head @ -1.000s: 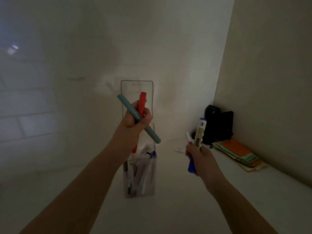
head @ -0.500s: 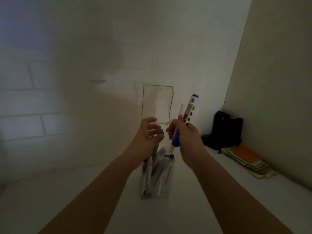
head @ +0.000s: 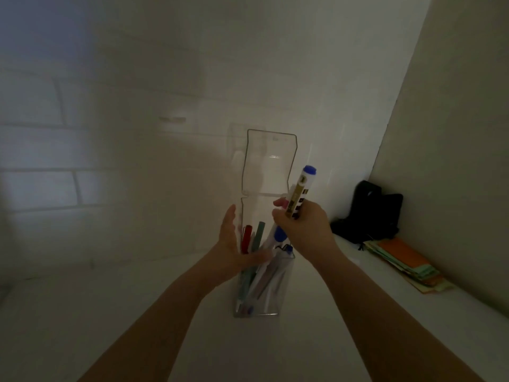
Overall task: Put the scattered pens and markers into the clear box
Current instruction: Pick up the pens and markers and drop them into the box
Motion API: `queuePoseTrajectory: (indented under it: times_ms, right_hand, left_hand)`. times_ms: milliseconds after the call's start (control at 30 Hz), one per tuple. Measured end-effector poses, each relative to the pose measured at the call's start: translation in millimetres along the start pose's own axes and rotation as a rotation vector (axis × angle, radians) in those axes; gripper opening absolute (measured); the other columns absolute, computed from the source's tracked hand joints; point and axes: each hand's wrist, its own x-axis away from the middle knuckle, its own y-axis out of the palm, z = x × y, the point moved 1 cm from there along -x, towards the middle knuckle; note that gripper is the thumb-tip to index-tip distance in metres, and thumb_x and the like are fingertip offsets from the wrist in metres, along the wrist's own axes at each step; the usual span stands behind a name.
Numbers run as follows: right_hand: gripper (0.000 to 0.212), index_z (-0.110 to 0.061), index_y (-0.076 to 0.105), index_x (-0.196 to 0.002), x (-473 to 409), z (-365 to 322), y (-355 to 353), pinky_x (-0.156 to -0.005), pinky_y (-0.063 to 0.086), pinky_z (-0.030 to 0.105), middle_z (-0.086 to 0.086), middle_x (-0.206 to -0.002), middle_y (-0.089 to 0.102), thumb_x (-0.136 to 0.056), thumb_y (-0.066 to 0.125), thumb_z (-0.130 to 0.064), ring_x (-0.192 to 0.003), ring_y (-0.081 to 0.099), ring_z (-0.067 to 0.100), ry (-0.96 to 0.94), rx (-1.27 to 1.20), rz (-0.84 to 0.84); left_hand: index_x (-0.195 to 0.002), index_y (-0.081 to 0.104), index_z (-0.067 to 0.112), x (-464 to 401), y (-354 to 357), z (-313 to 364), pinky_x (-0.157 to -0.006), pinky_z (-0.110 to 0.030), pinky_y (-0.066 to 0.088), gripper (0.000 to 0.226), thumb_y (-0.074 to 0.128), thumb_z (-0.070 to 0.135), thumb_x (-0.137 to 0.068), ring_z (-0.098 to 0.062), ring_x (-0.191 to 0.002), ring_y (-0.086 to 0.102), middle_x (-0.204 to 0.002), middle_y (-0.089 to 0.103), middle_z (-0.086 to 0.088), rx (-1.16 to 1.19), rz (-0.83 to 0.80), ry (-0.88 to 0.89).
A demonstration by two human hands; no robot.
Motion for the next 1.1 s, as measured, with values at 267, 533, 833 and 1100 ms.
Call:
queuePoseTrajectory:
  times_ms: [267,533,833,1100]
  right_hand:
    - [0.020,-0.018,0.060,-0.105,-10.1,0.1,0.9,-0.079,0.051,0.029,0.006,-0.093,0.068,-0.085,0.059,-0.017,-0.064,0.055,0.005,-0.006,0.039,-0.081]
    - [0.015,-0.010,0.068,-0.089,-2.1,2.3,24.8,-0.078,0.054,0.028,0.003,-0.077,0.066,-0.084,0.062,-0.022,-0.077,0.065,0.017,-0.012,0.386,-0.347]
    - [0.029,-0.013,0.055,-0.103,-14.5,-9.7,5.4,-0.058,0.046,0.022,0.003,-0.083,0.059,-0.083,0.064,-0.031,-0.058,0.051,0.009,0.080,0.104,-0.273]
    - [0.030,-0.020,0.051,-0.119,-11.1,-15.4,8.4,-0.066,0.054,0.028,0.009,-0.087,0.065,-0.090,0.051,-0.010,-0.067,0.060,0.015,-0.213,0.288,-0.082]
  left_hand:
    - [-0.141,-0.005,0.031,3.8,-3.7,-13.3,-0.102,-0.032,0.033,0.117,0.080,0.012,-0.063,-0.007,-0.123,0.026,-0.149,0.022,-0.001,-0.037,-0.058,-0.001]
    - [-0.141,-0.006,0.021,6.9,-0.6,-14.0,-0.080,-0.004,0.041,0.114,0.076,0.001,-0.065,0.018,-0.101,0.044,-0.111,0.036,0.025,-0.063,-0.058,0.034]
    - [-0.142,-0.003,0.024,9.4,0.6,-13.0,-0.087,-0.008,0.034,0.113,0.078,0.007,-0.065,0.003,-0.112,0.028,-0.115,0.031,0.022,-0.060,-0.021,0.028]
    - [-0.141,-0.002,0.027,8.2,-0.2,-17.4,-0.098,-0.025,0.028,0.115,0.080,0.008,-0.063,-0.009,-0.128,0.024,-0.142,0.025,0.003,-0.030,-0.010,0.014]
